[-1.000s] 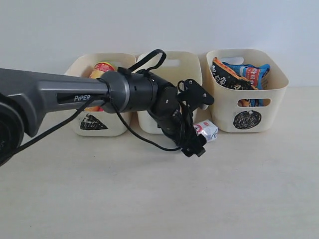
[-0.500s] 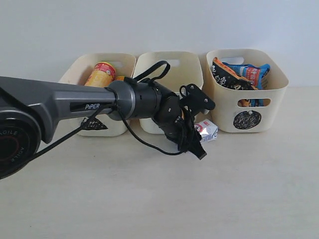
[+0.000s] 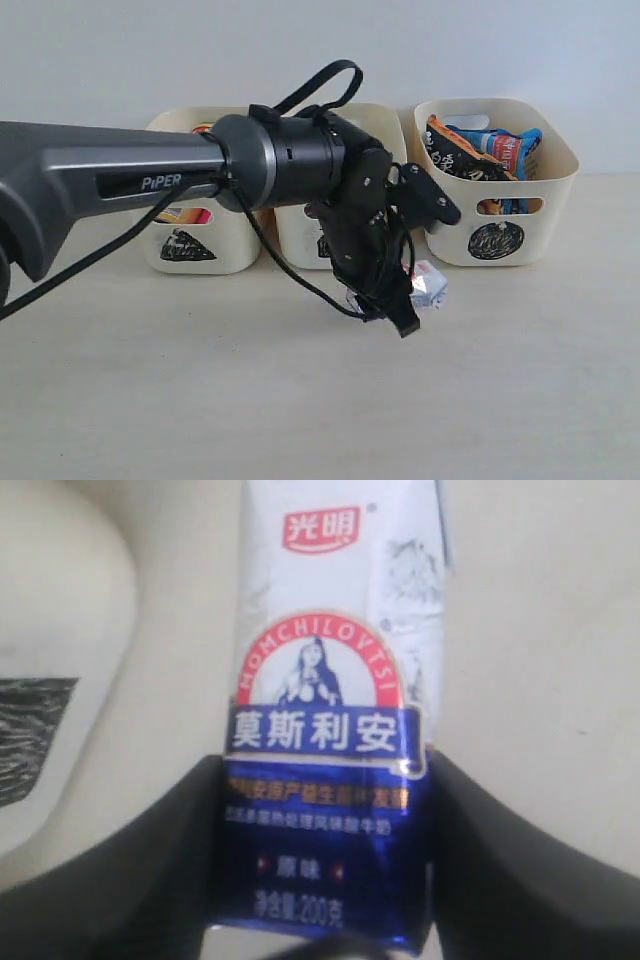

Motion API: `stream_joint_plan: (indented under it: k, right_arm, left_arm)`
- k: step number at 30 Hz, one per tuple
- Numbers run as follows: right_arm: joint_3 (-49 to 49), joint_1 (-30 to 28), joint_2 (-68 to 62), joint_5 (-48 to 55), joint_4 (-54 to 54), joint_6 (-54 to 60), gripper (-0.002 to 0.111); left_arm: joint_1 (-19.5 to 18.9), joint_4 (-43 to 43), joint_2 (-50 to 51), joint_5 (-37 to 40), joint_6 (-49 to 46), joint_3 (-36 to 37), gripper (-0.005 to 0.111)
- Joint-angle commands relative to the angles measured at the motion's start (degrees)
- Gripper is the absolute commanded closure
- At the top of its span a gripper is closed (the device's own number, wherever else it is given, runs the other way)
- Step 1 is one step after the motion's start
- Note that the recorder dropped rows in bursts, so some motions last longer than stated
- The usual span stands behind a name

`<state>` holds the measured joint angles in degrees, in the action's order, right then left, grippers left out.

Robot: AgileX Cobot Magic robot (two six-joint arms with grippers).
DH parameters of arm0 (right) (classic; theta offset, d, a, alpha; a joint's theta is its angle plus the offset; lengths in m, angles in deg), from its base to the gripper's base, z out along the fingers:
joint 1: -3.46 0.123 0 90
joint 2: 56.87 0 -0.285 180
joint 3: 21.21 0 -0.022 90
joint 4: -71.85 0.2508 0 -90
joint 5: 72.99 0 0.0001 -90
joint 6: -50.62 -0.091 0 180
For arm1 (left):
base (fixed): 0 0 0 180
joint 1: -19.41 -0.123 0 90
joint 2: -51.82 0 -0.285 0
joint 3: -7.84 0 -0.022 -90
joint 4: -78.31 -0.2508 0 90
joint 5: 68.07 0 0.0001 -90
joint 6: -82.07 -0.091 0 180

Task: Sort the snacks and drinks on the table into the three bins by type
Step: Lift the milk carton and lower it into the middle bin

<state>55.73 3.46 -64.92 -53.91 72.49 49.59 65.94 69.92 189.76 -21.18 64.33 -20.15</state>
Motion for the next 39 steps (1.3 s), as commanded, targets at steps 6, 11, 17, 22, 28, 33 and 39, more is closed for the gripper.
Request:
stream_joint_plan:
  k: [6,11,17,22,28,33,39]
  right_arm:
    - [0.27,-0.05,0.26,-0.37,-0.21,-0.10,0.108]
    - [0.27,-0.05,0.26,-0.37,-0.21,-0.10,0.108]
    - [0.27,-0.05,0.26,-0.37,-0.21,-0.10,0.108]
    - [0.27,-0.05,0.26,-0.63,-0.21,-0.10,0.108]
    - [0.27,-0.05,0.26,-0.63,-0.21,-0.10,0.108]
    - [0.27,-0.05,0.26,-0.63,-0.21,-0.10,0.108]
    - [0.27,-0.05,0.26,-0.63,-0.21,-0.10,0.108]
  left_arm:
    - [4.12,0.48,-2.29,1.54,-1.18,9.76,0.101]
    - [4.12,0.48,-2.41,2.75,-1.31,10.04,0.053]
    - [4.12,0.36,-2.41,-0.41,-0.30,10.04,0.006]
    - [4.12,0.36,-2.41,-4.59,-0.30,10.04,0.018]
    - [3.97,3.22,-1.46,-4.68,-0.30,10.14,0.052]
    - [3.97,3.49,-0.53,-4.58,-2.34,10.14,0.097]
    - [3.97,3.26,-3.48,-4.45,-3.37,10.14,0.103]
